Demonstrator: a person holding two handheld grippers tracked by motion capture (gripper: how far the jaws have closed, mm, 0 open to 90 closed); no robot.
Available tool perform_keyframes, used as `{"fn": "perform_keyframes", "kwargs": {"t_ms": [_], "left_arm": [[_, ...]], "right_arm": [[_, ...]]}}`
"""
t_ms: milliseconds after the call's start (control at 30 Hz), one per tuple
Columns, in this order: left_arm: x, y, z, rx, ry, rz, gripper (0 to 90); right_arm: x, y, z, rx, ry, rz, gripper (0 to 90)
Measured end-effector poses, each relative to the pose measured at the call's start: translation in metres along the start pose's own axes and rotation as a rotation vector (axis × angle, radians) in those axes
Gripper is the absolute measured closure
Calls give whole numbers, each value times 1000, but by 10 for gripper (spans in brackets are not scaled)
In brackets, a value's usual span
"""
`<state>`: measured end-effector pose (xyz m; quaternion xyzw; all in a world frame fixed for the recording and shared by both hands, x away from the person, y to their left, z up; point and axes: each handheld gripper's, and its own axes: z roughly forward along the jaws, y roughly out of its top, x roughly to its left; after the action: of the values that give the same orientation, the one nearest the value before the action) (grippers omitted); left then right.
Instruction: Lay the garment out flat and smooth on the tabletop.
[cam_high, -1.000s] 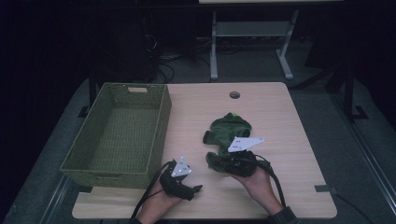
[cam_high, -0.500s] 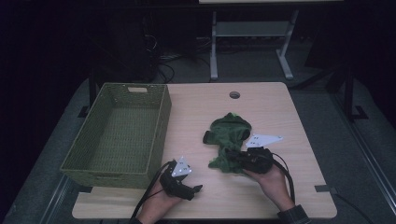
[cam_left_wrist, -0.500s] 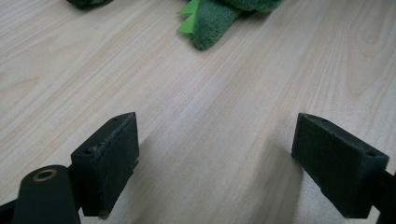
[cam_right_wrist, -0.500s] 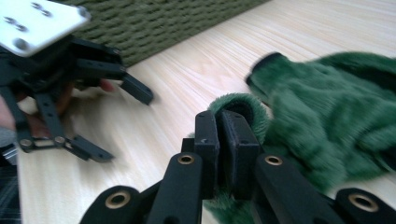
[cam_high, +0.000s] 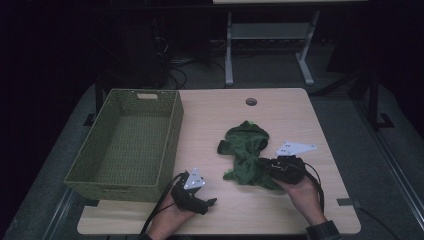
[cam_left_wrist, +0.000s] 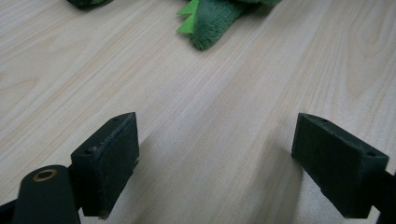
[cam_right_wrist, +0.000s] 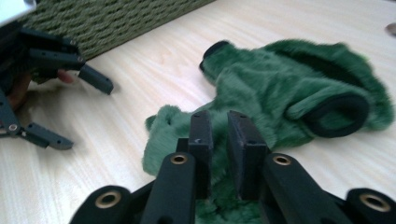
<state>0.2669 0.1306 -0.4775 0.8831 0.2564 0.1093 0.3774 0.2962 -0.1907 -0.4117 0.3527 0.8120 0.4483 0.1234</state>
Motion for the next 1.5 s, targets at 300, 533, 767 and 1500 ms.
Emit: {"fn": "perform_keyframes", "kwargs": {"t_ms": [300, 533, 767, 1500], "left_arm": [[0, 1, 1, 1, 0, 3, 141], [0, 1, 1, 1, -2, -2, 142], [0, 1, 1, 1, -2, -2, 141], [0, 1, 1, 3, 1, -3, 134]], "right_arm": [[-14, 2, 21, 31, -32, 16, 847], [-16, -15, 49, 195, 3, 24, 851], [-14, -15, 51, 211, -21, 4, 815], [-39, -37, -26, 60, -71, 33, 698]]}}
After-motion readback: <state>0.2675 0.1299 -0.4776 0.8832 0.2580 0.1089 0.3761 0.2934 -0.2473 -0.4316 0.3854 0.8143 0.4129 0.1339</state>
